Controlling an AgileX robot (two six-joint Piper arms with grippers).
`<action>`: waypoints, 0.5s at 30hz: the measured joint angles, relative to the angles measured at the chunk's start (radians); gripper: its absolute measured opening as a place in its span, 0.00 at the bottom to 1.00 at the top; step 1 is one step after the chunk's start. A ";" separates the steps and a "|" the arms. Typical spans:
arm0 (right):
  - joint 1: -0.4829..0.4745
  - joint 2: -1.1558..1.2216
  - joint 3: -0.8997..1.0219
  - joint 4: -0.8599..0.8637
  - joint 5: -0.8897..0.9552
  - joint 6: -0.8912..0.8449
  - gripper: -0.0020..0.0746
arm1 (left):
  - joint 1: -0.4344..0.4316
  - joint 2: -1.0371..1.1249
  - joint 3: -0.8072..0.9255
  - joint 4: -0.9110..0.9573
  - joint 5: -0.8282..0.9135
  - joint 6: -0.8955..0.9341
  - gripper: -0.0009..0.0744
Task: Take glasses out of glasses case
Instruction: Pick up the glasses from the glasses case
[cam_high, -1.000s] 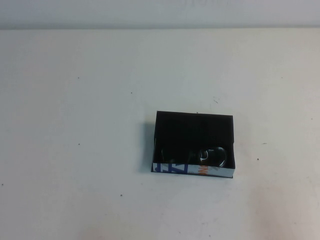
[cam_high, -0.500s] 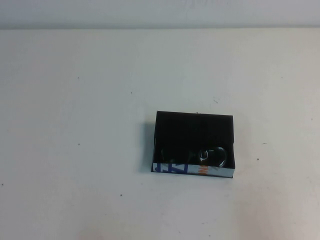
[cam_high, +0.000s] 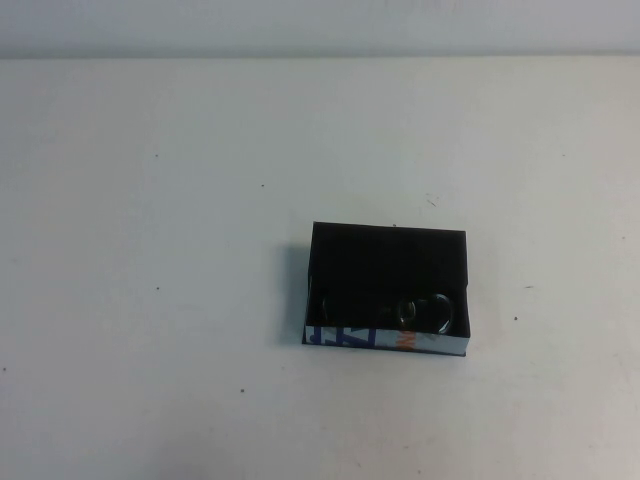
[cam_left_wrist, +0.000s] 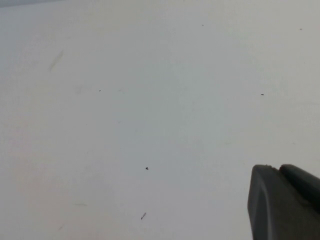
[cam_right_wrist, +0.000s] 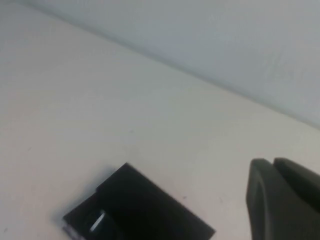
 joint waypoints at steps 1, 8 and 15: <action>0.000 0.055 -0.049 0.000 0.056 -0.030 0.00 | 0.000 0.000 0.000 0.000 0.000 0.000 0.01; 0.049 0.369 -0.336 -0.066 0.412 -0.120 0.00 | 0.000 0.000 0.000 0.000 0.000 0.000 0.01; 0.200 0.629 -0.521 -0.200 0.515 -0.106 0.00 | 0.000 0.000 0.000 0.000 0.000 0.000 0.01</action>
